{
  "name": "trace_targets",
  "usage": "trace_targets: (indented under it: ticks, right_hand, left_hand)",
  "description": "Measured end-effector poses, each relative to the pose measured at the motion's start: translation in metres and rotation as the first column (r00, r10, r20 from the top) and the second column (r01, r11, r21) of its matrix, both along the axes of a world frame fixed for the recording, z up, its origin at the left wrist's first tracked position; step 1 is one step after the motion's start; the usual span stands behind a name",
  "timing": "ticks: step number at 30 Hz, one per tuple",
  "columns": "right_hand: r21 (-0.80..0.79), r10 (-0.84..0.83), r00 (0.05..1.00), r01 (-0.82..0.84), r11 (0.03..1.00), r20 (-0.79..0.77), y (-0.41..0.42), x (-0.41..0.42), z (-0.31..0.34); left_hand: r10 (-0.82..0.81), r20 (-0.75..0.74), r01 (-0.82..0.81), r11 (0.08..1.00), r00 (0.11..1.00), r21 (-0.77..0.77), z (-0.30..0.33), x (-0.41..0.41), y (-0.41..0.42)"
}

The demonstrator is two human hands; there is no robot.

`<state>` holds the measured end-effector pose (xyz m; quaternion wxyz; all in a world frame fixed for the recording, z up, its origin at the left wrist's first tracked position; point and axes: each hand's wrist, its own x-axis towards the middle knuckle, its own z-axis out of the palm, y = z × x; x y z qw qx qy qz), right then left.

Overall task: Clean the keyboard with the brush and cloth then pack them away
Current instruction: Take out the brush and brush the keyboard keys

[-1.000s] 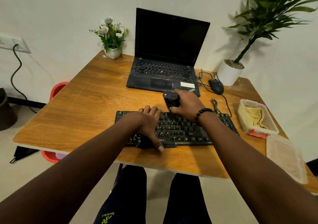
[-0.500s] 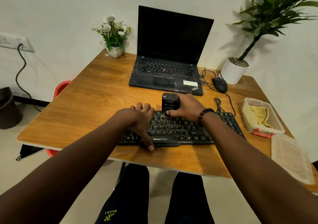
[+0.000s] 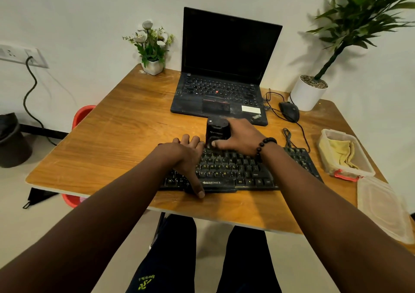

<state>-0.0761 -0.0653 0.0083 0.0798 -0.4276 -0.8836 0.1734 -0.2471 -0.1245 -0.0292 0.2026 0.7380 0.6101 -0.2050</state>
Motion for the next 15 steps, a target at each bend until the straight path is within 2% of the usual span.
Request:
trace_targets:
  ticks: [2,5,8,9,12,15]
  right_hand:
    - [0.015,0.005,0.999,-0.006,1.0,0.043,-0.002,-0.002,-0.003]
    - [0.182,-0.094,0.988,0.07,0.981,0.126,0.001,-0.007,-0.004]
    - [0.098,-0.14,0.99,0.142,0.985,-0.032,-0.003,-0.008,-0.004]
    - [0.059,-0.129,0.991,0.132,0.99,-0.042,-0.007,-0.006,-0.004]
    - [-0.051,-0.109,0.994,0.11,0.993,0.01,-0.012,0.003,-0.006]
    - [-0.05,-0.133,0.99,0.136,0.989,0.054,-0.008,0.011,0.0]
  left_hand:
    - [0.008,0.014,-0.008,1.0,1.0,0.004,-0.001,-0.001,0.001]
    - [0.011,0.015,-0.011,1.0,1.0,0.011,-0.003,-0.001,0.001]
    - [0.007,0.016,-0.008,1.0,1.0,0.019,-0.005,-0.002,0.001]
    - [0.004,0.02,-0.004,1.0,1.0,0.021,-0.005,-0.002,0.001]
    - [-0.003,0.018,0.003,1.0,1.0,0.019,-0.004,-0.003,0.003]
    - [-0.006,0.023,0.006,1.0,1.0,0.025,-0.004,-0.002,0.003]
